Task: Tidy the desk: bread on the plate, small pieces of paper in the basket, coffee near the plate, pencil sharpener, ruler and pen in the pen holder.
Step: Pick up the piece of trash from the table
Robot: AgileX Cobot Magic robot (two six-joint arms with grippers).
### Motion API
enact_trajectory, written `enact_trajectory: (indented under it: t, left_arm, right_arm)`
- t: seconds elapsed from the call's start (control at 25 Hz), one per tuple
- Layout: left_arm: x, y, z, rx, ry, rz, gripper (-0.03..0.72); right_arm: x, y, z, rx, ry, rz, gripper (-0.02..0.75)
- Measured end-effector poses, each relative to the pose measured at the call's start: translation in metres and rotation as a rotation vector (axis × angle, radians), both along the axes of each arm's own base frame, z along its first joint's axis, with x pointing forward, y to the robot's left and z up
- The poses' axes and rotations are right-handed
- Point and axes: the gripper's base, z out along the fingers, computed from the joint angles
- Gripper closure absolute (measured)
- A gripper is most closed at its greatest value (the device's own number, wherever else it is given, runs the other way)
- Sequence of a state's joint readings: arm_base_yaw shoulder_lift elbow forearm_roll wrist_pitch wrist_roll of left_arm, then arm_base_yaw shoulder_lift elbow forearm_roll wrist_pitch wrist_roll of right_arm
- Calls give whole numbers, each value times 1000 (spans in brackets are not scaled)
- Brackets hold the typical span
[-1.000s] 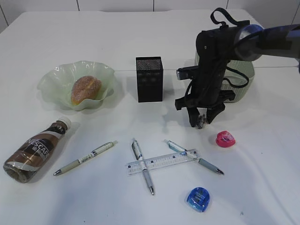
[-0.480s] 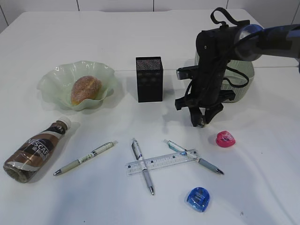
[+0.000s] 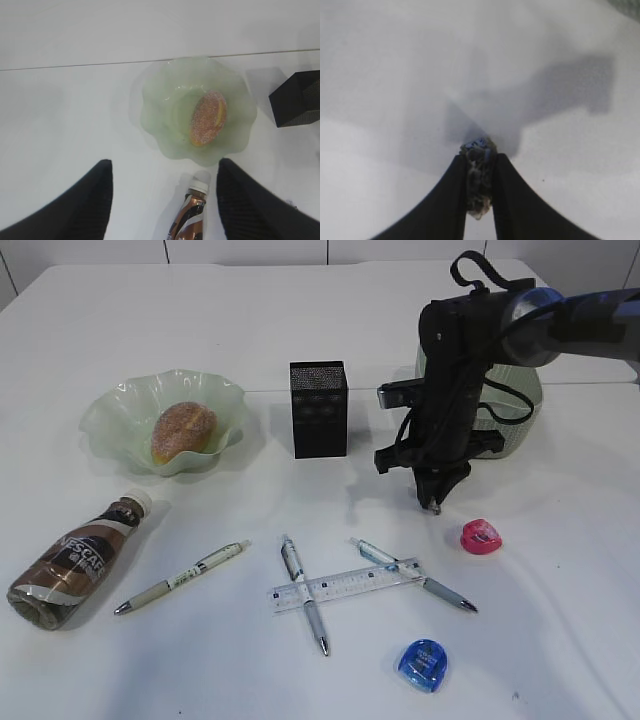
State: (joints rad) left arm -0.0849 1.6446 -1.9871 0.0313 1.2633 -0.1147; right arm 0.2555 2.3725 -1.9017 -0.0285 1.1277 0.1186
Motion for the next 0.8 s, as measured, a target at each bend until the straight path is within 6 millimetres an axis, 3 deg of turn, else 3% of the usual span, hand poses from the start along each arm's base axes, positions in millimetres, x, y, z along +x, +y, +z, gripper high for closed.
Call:
enact_trajectory:
  t: [0.28,0.56,0.8]
  left_arm:
    - [0,0,0,0,0,0,232]
    - [0,0,0,0,0,0,232]
    - [0,0,0,-3,0,-1,232]
  right_arm:
    - [-5,1,4,11,63,-11,600]
    - [8,8,28,66,-12,-20,603]
    - [9,10,31,87,-15,-25,603]
